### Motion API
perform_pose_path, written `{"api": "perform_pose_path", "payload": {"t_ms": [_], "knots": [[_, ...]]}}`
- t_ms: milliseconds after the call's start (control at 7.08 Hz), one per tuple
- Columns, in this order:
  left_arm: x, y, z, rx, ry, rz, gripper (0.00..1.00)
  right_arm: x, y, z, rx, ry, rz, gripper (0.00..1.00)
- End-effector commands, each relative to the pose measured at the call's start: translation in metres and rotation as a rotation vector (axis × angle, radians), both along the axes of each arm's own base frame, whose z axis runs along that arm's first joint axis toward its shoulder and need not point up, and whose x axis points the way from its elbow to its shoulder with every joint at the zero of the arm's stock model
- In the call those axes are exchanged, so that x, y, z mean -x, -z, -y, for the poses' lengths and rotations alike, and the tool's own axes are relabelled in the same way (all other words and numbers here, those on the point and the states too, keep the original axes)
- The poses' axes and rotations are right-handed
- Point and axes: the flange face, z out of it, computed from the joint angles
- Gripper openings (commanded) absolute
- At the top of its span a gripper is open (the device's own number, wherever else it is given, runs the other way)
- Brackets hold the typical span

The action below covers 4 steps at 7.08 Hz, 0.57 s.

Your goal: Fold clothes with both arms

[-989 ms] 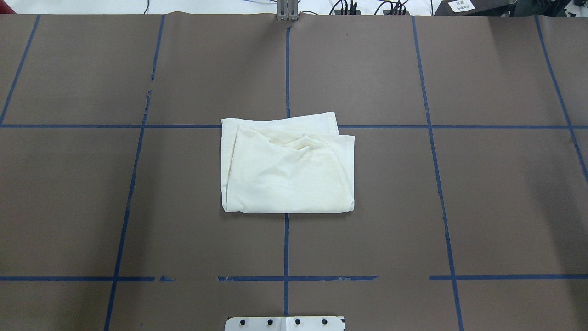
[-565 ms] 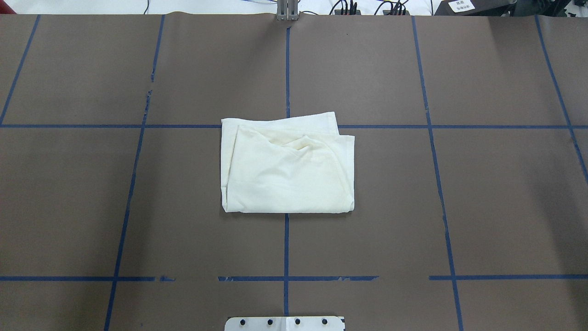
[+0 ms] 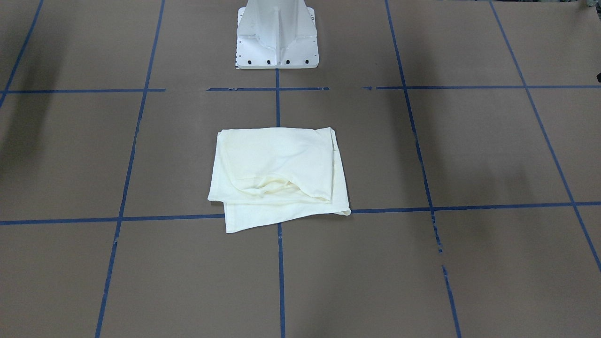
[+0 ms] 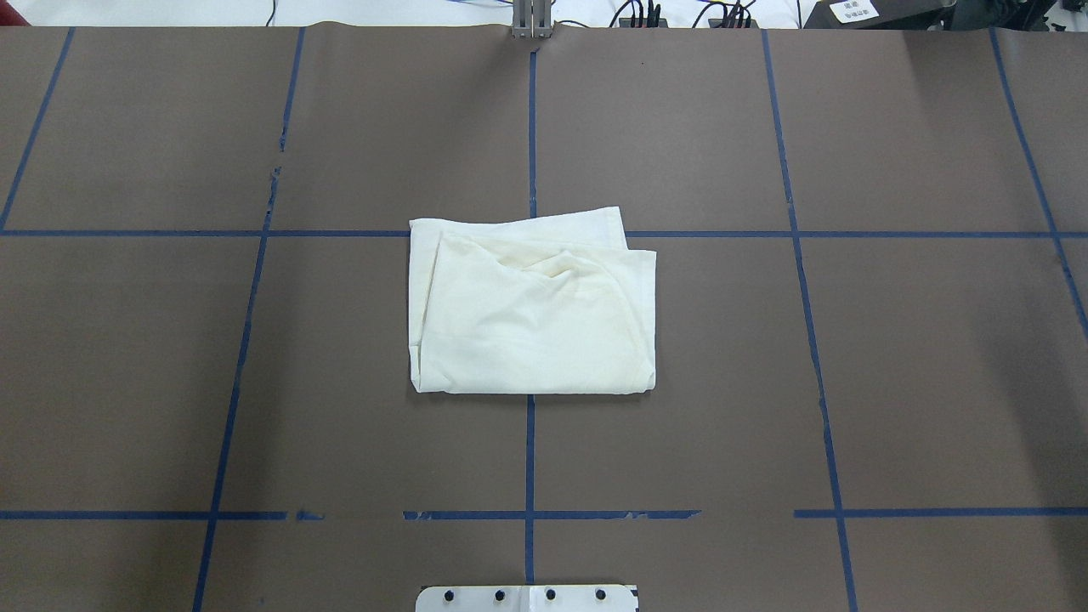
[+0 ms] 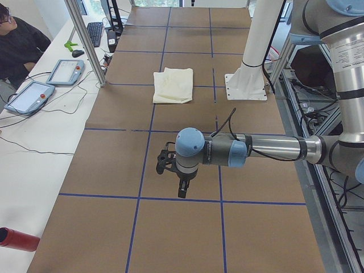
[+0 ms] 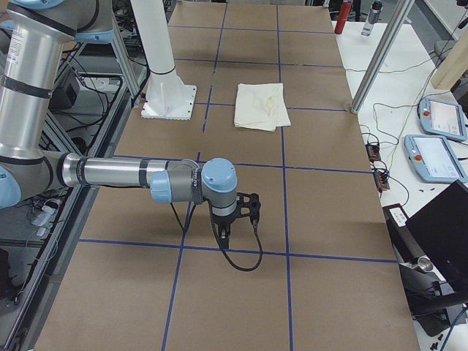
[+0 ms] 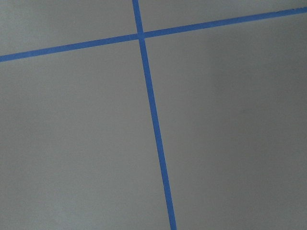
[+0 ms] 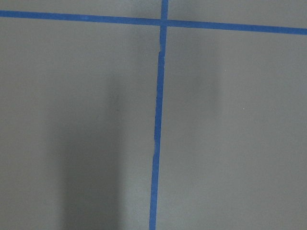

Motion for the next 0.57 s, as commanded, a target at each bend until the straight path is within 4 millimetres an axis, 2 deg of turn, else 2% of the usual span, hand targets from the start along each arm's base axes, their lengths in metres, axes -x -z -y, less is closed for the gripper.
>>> {"api": "perform_pose_path", "payload": {"t_ms": [0, 424], "knots": [[0.0000, 0.0019, 0.0002, -0.002, 0.001, 0.000, 1.00, 0.0003, -0.0008, -0.0002, 0.000, 0.001, 0.000, 1.00], [0.0000, 0.0020, -0.0004, -0.002, 0.001, 0.000, 1.00, 0.0003, -0.0008, -0.0002, 0.000, 0.001, 0.000, 1.00]]}}
